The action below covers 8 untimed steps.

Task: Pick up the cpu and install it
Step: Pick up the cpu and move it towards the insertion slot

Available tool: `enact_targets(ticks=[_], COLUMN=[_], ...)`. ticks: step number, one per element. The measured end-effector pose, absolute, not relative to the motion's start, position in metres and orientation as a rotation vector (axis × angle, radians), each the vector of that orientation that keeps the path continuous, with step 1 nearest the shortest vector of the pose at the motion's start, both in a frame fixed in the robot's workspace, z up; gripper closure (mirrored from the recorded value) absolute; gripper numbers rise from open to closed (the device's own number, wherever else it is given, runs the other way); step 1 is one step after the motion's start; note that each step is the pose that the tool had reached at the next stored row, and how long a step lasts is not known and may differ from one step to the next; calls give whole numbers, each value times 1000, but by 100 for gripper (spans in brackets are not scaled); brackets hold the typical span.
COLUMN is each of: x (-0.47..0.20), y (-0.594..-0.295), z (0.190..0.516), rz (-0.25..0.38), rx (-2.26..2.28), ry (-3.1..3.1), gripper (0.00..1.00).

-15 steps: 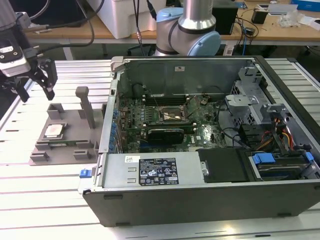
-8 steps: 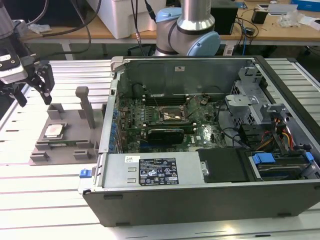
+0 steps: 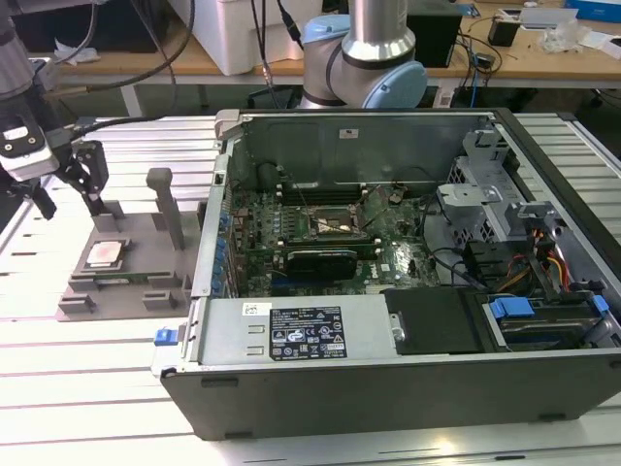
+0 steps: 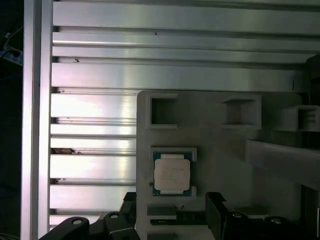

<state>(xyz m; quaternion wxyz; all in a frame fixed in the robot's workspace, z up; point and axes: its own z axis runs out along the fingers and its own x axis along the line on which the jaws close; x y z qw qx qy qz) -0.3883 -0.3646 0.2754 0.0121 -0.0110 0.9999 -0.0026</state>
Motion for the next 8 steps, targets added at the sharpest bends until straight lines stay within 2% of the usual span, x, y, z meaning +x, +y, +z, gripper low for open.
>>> enact_targets(ticks=[8], x=[-388], y=[-365], z=[250], rz=[-8], rx=[-35], ry=[3119], gripper=[34])
